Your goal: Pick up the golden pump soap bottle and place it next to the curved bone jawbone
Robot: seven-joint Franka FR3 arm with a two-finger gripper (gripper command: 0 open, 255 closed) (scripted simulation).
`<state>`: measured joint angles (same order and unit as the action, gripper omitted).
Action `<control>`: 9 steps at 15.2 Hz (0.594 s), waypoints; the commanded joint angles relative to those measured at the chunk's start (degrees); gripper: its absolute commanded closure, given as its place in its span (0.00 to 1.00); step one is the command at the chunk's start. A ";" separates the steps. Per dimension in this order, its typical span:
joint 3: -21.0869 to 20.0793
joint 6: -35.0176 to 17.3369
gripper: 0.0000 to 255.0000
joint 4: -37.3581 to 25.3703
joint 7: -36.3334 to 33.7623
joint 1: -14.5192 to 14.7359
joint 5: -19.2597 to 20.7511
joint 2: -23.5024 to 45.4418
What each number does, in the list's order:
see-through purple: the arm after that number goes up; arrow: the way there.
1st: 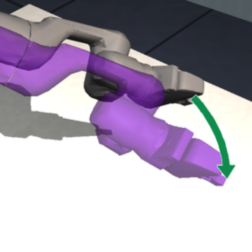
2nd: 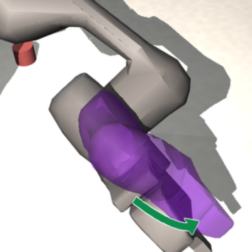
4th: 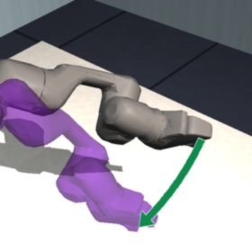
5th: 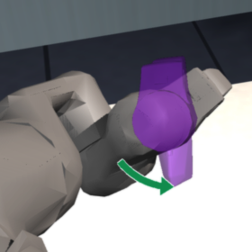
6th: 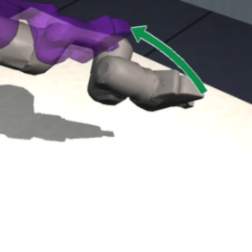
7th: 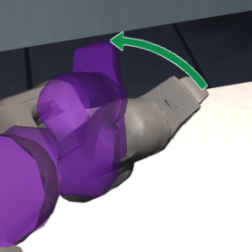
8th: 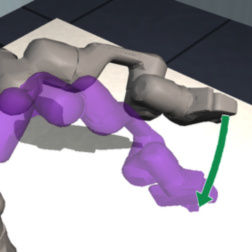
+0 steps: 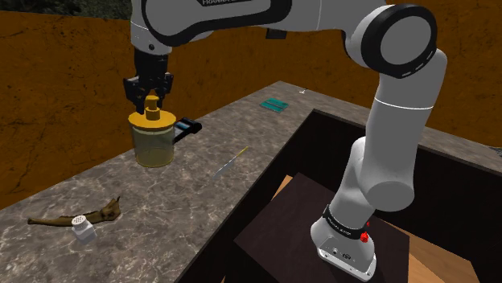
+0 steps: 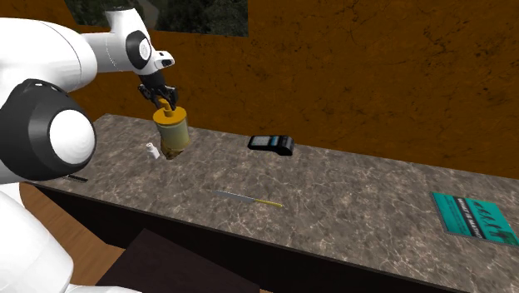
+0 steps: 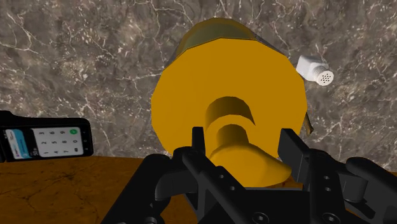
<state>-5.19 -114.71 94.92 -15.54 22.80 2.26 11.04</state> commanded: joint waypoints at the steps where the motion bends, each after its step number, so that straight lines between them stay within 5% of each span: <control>1: 0.02 -1.51 1.00 1.30 -0.04 -0.01 0.03 0.12; 9: 0.08 -7.32 1.00 6.02 -0.27 -0.02 0.25 1.22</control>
<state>-5.12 -121.22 100.24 -15.78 22.78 2.49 12.23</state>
